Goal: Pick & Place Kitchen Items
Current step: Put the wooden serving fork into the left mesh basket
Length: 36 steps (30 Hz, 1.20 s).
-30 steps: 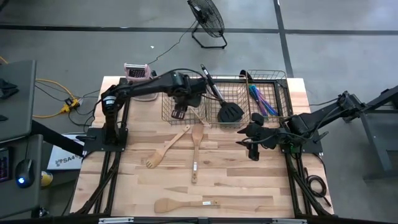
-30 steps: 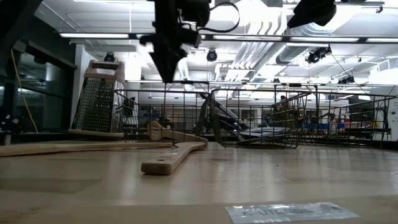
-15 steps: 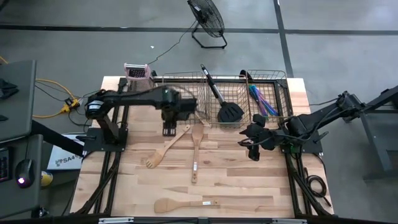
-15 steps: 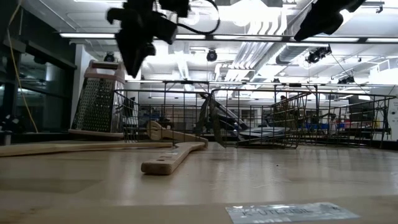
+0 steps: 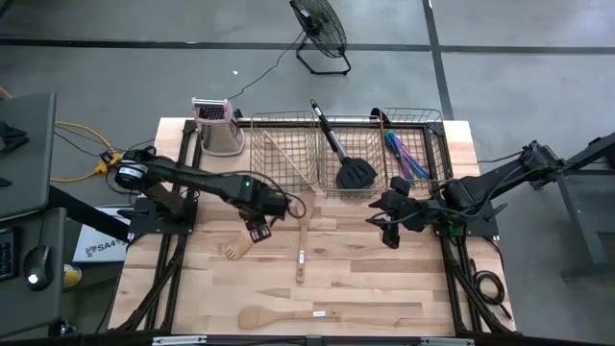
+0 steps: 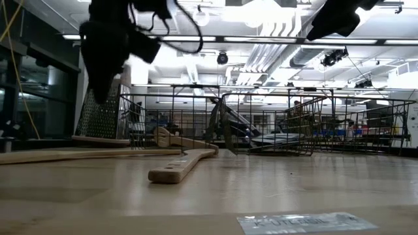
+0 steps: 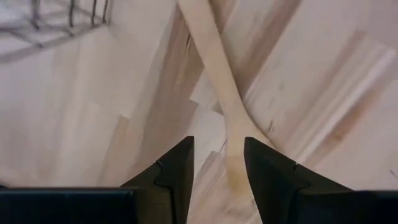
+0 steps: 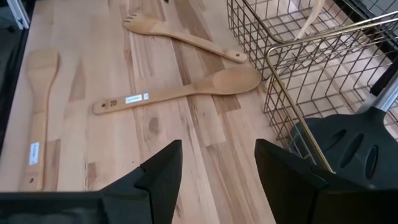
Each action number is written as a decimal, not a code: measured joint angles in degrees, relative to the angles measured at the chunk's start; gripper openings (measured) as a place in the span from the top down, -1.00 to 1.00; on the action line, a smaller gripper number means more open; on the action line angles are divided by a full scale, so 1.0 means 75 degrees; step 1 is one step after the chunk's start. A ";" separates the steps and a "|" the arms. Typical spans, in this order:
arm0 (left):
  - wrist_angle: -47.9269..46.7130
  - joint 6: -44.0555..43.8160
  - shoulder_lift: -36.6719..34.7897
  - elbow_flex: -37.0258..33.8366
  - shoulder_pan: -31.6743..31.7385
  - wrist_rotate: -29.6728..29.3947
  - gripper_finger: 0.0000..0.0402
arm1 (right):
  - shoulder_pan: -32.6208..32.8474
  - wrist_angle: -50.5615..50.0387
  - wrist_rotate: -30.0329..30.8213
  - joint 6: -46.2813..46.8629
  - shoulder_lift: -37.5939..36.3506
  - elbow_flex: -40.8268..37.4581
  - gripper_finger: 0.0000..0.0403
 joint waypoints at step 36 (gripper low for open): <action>0.2662 -0.2486 0.0009 -0.2045 -0.0362 -0.0159 -0.17 | 0.0000 0.0344 0.0000 0.0174 -0.0003 0.0000 0.03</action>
